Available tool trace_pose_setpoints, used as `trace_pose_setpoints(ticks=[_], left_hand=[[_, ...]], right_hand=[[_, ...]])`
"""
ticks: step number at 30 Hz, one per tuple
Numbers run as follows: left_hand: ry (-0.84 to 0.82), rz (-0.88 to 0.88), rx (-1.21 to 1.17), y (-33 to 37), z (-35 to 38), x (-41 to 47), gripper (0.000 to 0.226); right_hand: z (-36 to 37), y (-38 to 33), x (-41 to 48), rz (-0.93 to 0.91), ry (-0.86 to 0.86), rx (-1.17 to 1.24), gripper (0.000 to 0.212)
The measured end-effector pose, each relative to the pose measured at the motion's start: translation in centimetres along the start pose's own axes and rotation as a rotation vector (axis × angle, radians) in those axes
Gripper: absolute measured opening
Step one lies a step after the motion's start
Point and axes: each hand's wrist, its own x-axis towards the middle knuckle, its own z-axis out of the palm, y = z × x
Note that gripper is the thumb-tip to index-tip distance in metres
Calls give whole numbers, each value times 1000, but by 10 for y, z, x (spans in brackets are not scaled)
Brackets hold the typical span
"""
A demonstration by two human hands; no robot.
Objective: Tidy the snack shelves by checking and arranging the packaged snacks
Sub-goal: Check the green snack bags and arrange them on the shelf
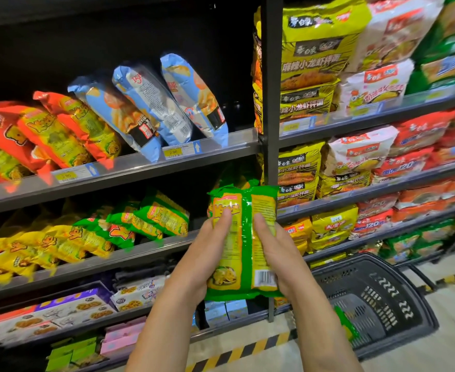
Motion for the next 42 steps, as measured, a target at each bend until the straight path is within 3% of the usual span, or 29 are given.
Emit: trace_pose_setpoints(ticks=[3, 7, 12, 16, 20, 28, 30, 33, 37, 40, 42], left_hand=[[117, 13, 92, -7, -5, 3, 56], [95, -32, -43, -6, -11, -5, 62], [75, -40, -109, -4, -15, -10, 67], [117, 40, -16, -4, -13, -10, 67], [210, 184, 97, -8, -10, -10, 60], [-13, 392, 202, -13, -21, -13, 79], [-37, 405, 178, -14, -21, -12, 94], [-109, 388, 101, -15, -24, -10, 99], [-186, 362, 63, -17, -29, -10, 88], [-143, 299, 5, -15, -25, -10, 68], [-85, 237, -14, -12, -19, -10, 48]], right_hand=[[-3, -8, -4, 21, -41, -51, 70], [-12, -21, -12, 9, -84, -33, 93], [-15, -29, -17, -63, -108, 6, 80], [-11, -27, -20, -78, -170, -134, 85], [-11, -21, -20, -104, -168, -172, 60], [-37, -10, -18, -235, -182, -79, 61], [-39, -8, -17, -267, -166, -75, 60], [-39, -6, -16, -302, -158, -66, 57], [-40, -7, -12, -269, -181, -28, 55], [-38, -10, -12, -165, -208, 0, 80], [-34, -10, -12, -112, -188, 2, 81]])
